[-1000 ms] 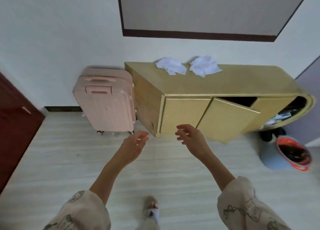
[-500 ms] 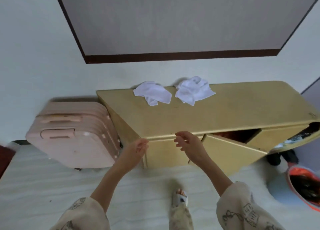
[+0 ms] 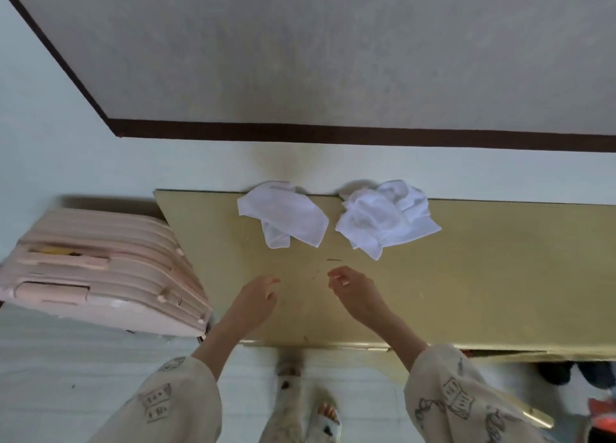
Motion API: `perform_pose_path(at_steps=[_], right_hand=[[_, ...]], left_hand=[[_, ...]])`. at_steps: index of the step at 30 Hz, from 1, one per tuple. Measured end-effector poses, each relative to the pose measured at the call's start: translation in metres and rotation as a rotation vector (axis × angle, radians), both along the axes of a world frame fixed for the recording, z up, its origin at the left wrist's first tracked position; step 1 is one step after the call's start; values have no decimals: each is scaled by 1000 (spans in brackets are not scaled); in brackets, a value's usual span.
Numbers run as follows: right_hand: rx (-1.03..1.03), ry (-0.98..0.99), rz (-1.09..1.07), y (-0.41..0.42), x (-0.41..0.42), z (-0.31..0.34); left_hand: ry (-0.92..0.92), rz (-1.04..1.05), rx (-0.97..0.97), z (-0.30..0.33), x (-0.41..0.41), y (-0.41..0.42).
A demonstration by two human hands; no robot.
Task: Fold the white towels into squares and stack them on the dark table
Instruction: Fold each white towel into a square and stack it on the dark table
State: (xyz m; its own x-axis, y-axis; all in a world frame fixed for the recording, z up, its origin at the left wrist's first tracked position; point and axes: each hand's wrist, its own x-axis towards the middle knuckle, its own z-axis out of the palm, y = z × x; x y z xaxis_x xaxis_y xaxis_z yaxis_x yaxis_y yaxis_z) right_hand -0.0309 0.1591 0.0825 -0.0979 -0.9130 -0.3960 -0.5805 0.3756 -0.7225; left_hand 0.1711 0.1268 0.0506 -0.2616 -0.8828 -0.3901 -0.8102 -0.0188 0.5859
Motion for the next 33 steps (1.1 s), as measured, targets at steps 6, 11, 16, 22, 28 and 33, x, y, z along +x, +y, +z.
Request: perform_pose_path(at_steps=[6, 11, 16, 22, 28, 33], right_hand=[[105, 145, 136, -71, -8, -51], [113, 320, 243, -136, -5, -91], [22, 524, 424, -186, 5, -129], [-29, 640, 540, -198, 4, -147], [-67, 360, 347, -205, -7, -112], [-156, 95, 167, -210, -38, -44]], left_hand=[[-179, -192, -71, -47, -13, -84], [-241, -174, -116, -83, -14, -148], [-225, -365, -368, -120, -18, -196], [-207, -400, -545, -127, -16, -206], [-230, -309, -587, -103, -24, -220], [-267, -253, -638, -55, -20, -225]])
